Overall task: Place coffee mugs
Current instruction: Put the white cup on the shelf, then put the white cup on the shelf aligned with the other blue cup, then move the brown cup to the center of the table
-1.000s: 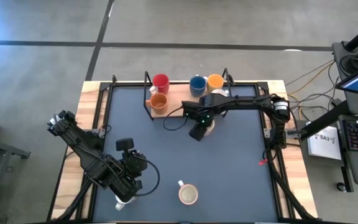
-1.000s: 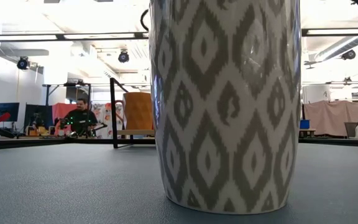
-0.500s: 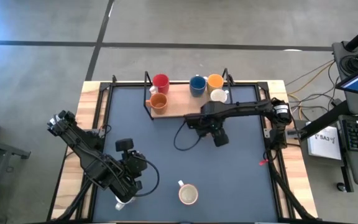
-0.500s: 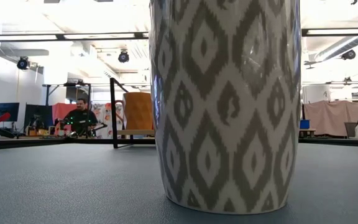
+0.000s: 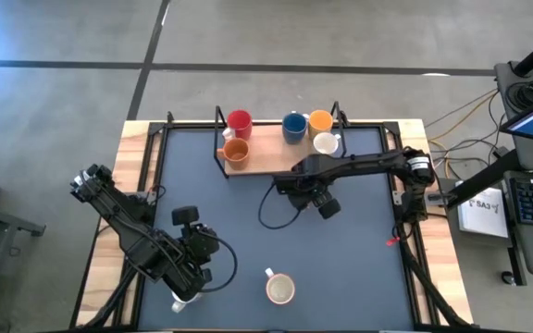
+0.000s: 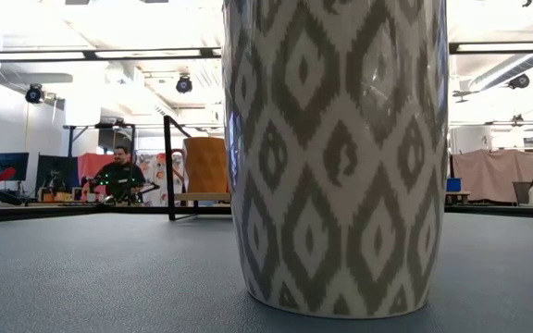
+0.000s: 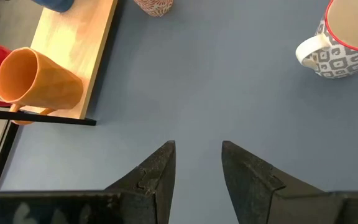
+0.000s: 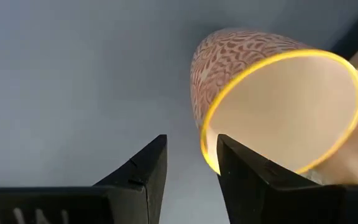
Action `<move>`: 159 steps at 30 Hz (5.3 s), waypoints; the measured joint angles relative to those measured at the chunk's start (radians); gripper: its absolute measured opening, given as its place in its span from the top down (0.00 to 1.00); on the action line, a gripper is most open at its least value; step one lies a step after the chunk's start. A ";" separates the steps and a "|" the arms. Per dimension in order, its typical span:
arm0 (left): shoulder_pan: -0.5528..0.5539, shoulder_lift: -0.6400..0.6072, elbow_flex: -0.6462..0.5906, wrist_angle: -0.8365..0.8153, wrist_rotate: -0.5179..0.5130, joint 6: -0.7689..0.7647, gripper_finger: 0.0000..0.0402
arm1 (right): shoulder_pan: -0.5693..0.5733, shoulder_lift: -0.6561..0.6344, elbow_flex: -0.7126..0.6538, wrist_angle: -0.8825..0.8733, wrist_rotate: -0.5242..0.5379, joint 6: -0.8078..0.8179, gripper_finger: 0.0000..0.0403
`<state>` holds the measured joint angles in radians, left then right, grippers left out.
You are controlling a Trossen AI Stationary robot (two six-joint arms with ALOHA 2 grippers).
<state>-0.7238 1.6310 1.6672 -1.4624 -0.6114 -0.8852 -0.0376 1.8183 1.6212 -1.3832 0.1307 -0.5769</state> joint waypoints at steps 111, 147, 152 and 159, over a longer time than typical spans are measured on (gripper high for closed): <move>-0.002 0.000 0.000 -0.016 0.002 0.004 0.72 | -0.341 0.033 0.154 0.350 -0.093 0.807 0.80; 0.029 0.001 -0.210 0.063 0.471 -0.282 0.72 | -0.037 -0.015 0.317 -0.013 -0.104 0.748 0.83; 0.019 -0.010 -0.312 0.126 0.623 -0.418 0.72 | -0.032 -0.022 0.290 -0.018 -0.104 0.740 0.82; -0.031 -0.041 -0.403 0.219 0.723 -0.579 0.72 | -0.032 -0.025 0.274 -0.018 -0.101 0.709 0.83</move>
<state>-0.7548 1.5904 1.2640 -1.2436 0.1113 -1.4645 -0.0696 1.7935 1.8950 -1.4010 0.0293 0.1322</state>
